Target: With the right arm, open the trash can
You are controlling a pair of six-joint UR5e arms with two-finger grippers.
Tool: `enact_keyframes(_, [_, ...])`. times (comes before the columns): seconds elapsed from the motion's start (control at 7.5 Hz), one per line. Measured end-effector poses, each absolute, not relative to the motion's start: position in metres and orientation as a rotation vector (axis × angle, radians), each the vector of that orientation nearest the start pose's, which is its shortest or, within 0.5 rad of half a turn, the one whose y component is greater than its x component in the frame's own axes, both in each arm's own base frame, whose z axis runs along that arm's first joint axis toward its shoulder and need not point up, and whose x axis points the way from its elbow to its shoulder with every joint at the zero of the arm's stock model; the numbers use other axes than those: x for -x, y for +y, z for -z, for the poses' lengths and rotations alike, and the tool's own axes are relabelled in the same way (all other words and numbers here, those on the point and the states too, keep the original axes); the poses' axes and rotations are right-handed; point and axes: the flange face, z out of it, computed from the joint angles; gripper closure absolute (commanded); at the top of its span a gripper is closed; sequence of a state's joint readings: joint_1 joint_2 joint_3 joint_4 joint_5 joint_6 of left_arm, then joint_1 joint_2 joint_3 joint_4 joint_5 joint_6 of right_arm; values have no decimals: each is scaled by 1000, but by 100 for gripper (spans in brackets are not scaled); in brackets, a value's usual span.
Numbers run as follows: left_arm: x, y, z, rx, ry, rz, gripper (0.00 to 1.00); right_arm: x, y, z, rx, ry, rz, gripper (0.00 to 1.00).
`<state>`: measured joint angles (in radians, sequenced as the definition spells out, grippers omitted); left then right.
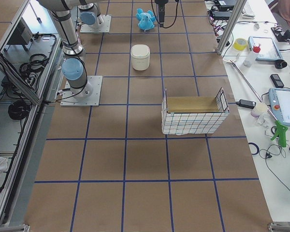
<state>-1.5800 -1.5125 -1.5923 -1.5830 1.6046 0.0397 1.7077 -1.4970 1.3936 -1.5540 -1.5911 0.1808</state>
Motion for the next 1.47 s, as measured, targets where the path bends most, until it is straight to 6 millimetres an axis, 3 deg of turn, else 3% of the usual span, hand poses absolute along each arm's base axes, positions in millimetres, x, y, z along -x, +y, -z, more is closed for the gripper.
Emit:
enact_keyframes(0.93, [134,-468,-504,-75,3106,37,0,-206,-504,-532,-85,3147,121,0])
enact_keyframes(1.07, [134,-468,-504,-75,3106,37,0,-206,-505,-532,-86,3148,119,5])
enact_keyframes(1.2, [134,-468,-504,-75,3106,37,0,-207,-505,-531,-93,3148,117,15])
enact_keyframes(1.33, [134,-468,-504,-75,3106,37,0,-207,-505,-531,-112,3147,115,62])
enact_keyframes(1.47, [134,-468,-504,-76,3106,37,0,-207,-505,-530,-132,3145,110,98])
